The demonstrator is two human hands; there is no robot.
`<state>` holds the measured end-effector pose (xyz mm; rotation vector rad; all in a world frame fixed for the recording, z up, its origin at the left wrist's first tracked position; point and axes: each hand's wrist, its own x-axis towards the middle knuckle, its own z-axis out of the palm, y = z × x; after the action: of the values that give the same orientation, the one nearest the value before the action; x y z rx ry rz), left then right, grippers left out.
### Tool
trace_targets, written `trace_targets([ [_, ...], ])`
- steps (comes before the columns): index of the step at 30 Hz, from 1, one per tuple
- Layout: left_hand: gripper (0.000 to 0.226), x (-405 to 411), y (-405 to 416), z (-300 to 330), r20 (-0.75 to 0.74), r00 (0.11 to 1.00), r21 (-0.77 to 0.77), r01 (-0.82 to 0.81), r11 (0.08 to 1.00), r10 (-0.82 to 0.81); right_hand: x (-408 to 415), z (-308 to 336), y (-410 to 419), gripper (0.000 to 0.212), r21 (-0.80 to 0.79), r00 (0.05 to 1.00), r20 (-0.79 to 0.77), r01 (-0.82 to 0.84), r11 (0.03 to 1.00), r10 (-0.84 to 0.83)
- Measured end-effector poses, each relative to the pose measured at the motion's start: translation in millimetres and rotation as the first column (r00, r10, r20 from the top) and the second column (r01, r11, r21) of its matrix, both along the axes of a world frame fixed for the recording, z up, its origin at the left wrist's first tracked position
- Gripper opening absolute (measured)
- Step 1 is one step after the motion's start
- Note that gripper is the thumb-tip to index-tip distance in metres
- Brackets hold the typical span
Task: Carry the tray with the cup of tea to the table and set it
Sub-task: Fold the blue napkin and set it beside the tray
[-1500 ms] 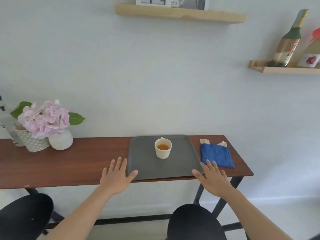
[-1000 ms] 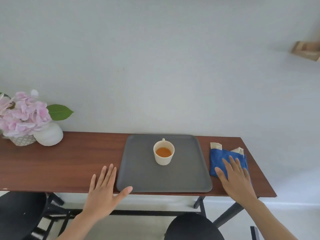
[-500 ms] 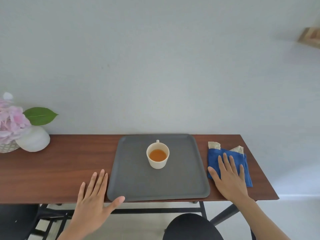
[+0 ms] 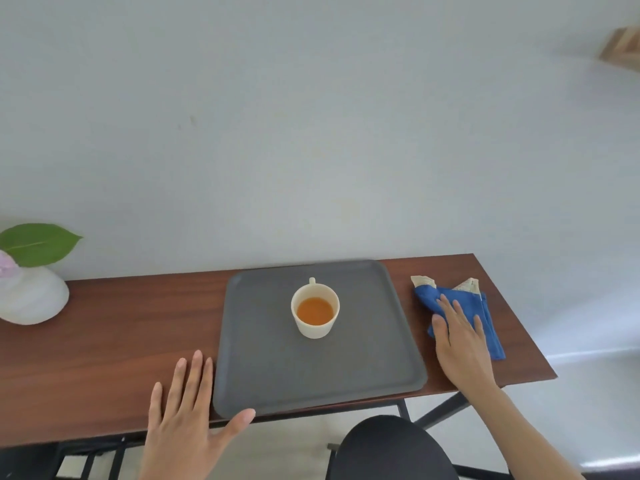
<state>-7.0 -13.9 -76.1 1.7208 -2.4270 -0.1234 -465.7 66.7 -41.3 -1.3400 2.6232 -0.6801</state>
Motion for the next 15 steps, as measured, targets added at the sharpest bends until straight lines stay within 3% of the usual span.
trace_targets([
  [3,0.116,5,-1,-2,0.049,0.999,0.055,0.0,0.998,-0.003,24,17,-1,0.051,-0.154,0.997,0.058,-0.035,0.987,0.045],
  [8,0.116,7,-1,1,0.055,0.998,0.095,0.005,0.995,-0.011,78,25,-4,0.067,-0.138,0.971,0.085,-0.212,0.967,0.225],
  [11,0.117,6,-1,5,0.037,0.999,0.11,-0.001,0.994,-0.003,112,14,-4,0.067,-0.043,0.95,0.041,-0.307,0.951,0.309],
  [15,0.118,7,-2,8,-0.002,1.0,0.117,0.016,0.993,-0.016,141,-8,4,0.068,0.184,0.903,-0.134,-0.383,0.905,0.409],
])
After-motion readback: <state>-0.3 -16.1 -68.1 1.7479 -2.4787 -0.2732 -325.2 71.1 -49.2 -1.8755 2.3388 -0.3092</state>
